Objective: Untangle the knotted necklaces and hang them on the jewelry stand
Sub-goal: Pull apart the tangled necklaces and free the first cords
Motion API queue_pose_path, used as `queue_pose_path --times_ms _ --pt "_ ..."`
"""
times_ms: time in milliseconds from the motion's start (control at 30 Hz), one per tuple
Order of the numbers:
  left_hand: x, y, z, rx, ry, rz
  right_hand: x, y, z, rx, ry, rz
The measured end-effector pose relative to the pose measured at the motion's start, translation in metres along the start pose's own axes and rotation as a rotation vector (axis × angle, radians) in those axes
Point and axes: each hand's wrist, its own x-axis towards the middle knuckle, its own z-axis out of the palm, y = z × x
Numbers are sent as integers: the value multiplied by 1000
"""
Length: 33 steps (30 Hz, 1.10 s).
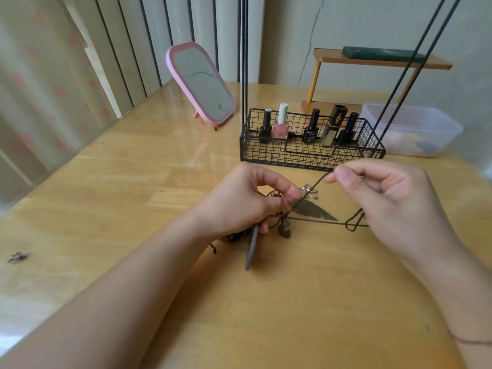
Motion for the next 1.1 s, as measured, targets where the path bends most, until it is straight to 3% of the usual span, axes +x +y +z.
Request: queue_pose_path --times_ms 500,933,1100 --pt "-5 10 -10 157 -220 -59 5 5 -2 300 257 -6" --pt "-3 8 -8 131 -129 -112 4 3 -1 392 453 -91" --pt "-4 6 -10 125 -145 -93 6 11 -8 291 412 -42"
